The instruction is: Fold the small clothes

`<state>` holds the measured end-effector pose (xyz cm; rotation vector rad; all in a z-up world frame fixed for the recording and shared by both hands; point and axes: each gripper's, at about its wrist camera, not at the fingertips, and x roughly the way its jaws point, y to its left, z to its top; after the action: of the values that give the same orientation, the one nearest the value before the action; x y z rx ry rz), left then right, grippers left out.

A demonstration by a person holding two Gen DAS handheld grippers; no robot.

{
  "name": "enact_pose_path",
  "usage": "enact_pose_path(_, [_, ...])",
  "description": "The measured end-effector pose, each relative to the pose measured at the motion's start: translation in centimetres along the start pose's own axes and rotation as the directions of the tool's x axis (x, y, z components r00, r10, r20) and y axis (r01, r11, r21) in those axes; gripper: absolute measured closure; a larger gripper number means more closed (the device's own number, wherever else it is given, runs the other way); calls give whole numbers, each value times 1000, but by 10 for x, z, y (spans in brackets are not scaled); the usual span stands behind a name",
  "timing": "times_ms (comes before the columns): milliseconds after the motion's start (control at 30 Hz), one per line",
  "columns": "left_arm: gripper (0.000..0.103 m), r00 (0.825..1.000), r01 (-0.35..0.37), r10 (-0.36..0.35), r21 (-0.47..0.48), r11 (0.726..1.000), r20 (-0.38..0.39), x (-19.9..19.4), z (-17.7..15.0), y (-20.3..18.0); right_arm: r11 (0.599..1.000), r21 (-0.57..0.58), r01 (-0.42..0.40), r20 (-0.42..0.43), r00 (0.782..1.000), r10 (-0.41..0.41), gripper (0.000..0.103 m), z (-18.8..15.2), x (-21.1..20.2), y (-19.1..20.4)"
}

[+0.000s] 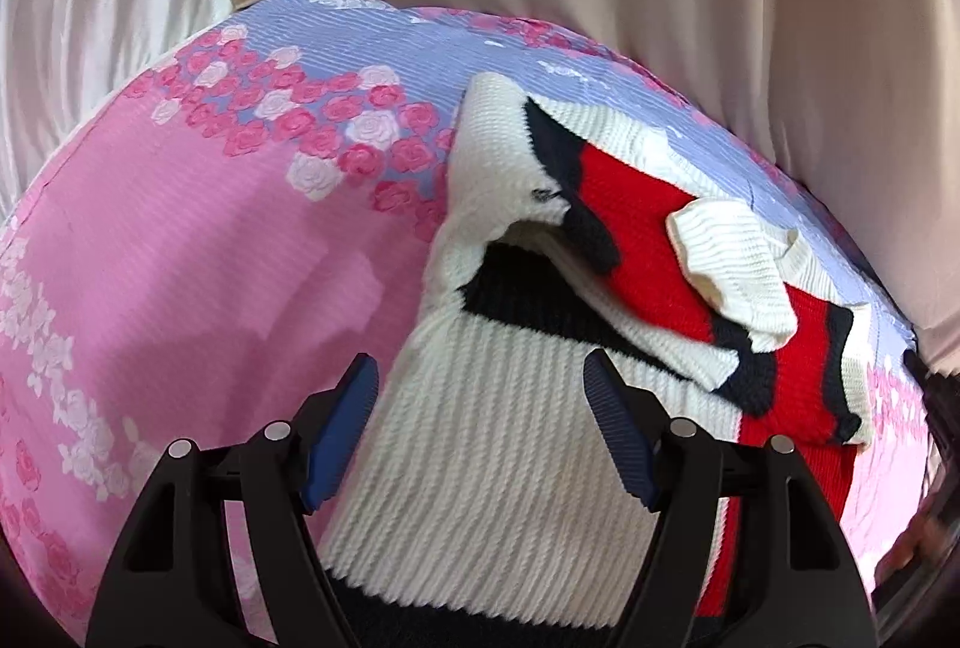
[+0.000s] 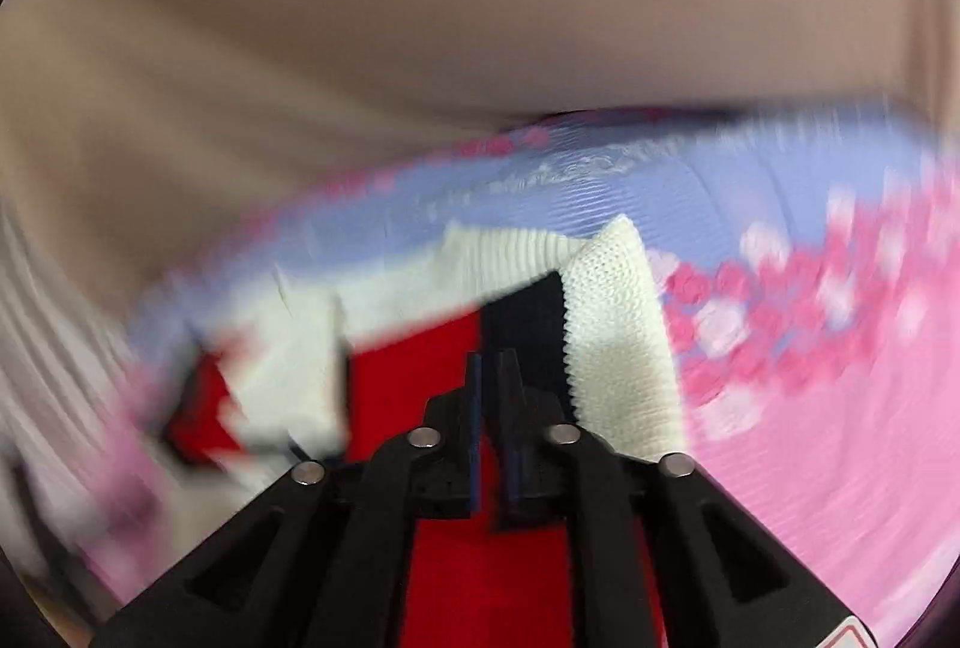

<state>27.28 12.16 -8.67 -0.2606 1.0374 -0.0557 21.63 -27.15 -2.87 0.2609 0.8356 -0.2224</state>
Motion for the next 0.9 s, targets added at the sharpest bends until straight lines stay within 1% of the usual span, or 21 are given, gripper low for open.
enact_pose_path(33, [34,1000,2,-2,6,1000,3,1,1,-3,994,-109,3,-15,1000,-5,80,-1,2,19])
enact_pose_path(67, [34,1000,3,-3,11,1000,6,1,1,-6,971,-238,1,-14,1000,-5,59,-3,5,47])
enact_pose_path(100, [34,1000,3,-3,10,1000,6,1,1,-8,952,-306,3,-2,1000,-4,44,-6,6,62])
enact_pose_path(133, [34,1000,7,-7,5,1000,5,0,0,-10,915,-404,2,18,1000,5,43,-12,6,83])
enact_pose_path(200, [34,1000,11,-11,3,1000,1,-2,0,-11,837,-547,-4,12,1000,12,42,-21,20,121])
enact_pose_path(267, [34,1000,9,-9,16,1000,2,-5,-2,-13,774,-633,3,-2,1000,-6,42,-29,34,140])
enact_pose_path(300, [32,1000,5,-5,21,1000,3,-8,-3,-12,733,-680,16,-5,1000,-26,42,-34,45,152])
enact_pose_path(333, [31,1000,3,-3,21,1000,5,-9,-4,-11,710,-703,18,-12,999,-37,42,-36,55,156])
enact_pose_path(400, [30,1000,-1,1,18,1000,9,-12,-6,-6,695,-719,15,-32,998,-55,43,-39,72,163])
enact_pose_path(433, [30,1000,-6,6,17,1000,10,-12,-6,-4,702,-712,-12,-68,996,-52,45,-38,83,163])
enact_pose_path(467, [30,1000,-7,7,15,1000,9,-12,-7,-1,715,-698,-39,-101,994,-45,66,-36,91,161])
enact_pose_path(500, [30,1000,-11,11,13,1000,8,-12,-7,1,739,-671,-60,-132,990,-40,97,-33,97,157])
enact_pose_path(567, [30,1000,-16,16,2,1000,6,-11,-7,5,828,-547,-122,-179,983,27,97,-22,96,139])
enact_pose_path(633, [30,1000,-18,18,-9,1000,10,-11,-5,8,916,-369,-158,-158,982,106,98,-4,83,112])
enact_pose_path(667, [30,1000,-15,16,-14,1000,13,-11,-3,10,946,-276,-173,-142,980,138,98,3,77,98])
enact_pose_path(700, [30,1000,-15,15,-18,1000,14,-10,-2,10,966,-178,-189,-124,978,169,98,8,70,83])
enact_pose_path(733, [30,1000,-11,12,-25,1000,12,-8,1,11,976,-40,-216,-91,973,211,98,12,61,60])
enact_pose_path(767, [30,1000,-7,7,-32,999,11,-7,2,11,972,45,-231,-67,970,234,98,12,54,45])
enact_pose_path(800, [30,1000,-4,4,-40,999,10,-5,5,11,958,140,-249,-36,966,256,98,11,44,28])
enact_pose_path(867, [30,1000,3,-3,-58,998,5,0,10,10,902,336,-270,35,961,275,98,-2,25,-12])
enact_pose_path(900, [30,1000,6,-6,-63,998,2,2,12,9,876,400,-269,63,962,267,98,-11,18,-29])
